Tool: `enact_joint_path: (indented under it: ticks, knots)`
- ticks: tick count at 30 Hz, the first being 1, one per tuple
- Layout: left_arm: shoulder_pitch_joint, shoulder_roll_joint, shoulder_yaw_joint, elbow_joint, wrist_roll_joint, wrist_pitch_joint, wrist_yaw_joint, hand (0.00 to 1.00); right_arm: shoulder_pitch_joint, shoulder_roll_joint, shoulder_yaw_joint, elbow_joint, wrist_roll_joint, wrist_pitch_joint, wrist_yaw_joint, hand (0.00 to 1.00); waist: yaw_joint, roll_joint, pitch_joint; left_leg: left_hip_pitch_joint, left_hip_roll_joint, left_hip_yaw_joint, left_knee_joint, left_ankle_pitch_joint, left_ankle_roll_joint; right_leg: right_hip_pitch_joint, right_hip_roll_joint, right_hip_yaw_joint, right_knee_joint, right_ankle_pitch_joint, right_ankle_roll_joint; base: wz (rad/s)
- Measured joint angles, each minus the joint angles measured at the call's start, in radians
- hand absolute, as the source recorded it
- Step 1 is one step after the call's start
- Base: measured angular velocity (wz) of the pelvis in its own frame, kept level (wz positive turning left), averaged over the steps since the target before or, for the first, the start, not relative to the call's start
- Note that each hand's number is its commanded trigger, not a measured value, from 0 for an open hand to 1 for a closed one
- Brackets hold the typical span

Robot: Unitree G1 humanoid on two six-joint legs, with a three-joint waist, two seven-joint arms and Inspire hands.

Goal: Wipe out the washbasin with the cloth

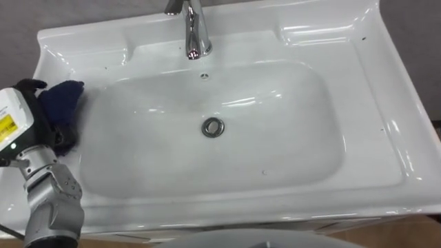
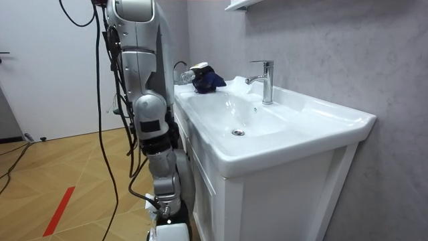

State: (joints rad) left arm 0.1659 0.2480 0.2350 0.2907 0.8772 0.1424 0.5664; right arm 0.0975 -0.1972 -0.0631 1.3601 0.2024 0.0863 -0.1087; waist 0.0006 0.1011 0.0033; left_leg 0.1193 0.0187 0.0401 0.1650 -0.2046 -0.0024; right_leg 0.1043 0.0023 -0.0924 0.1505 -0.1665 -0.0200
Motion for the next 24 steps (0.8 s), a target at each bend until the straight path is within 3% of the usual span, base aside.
enact_joint_path:
  ticks: [16,24]
  knots:
    - [-0.005,0.008,0.001,-0.025,0.008,0.003,0.021,0.00,0.000,-0.003,0.000,-0.001,0.001,0.003,0.000,0.00,0.003,0.008,0.0011,-0.002,0.000,0.000,0.000,0.000,0.000,-0.001,0.000,0.008,-0.003,-0.001,0.001,0.00]
    - [-0.011,0.008,0.002,-0.027,0.010,0.034,0.032,0.00,0.002,-0.003,-0.001,-0.007,0.001,0.031,-0.001,0.00,0.003,0.003,-0.0007,-0.002,0.000,0.000,0.000,0.000,0.000,0.001,0.000,0.006,-0.003,-0.001,0.001,0.00]
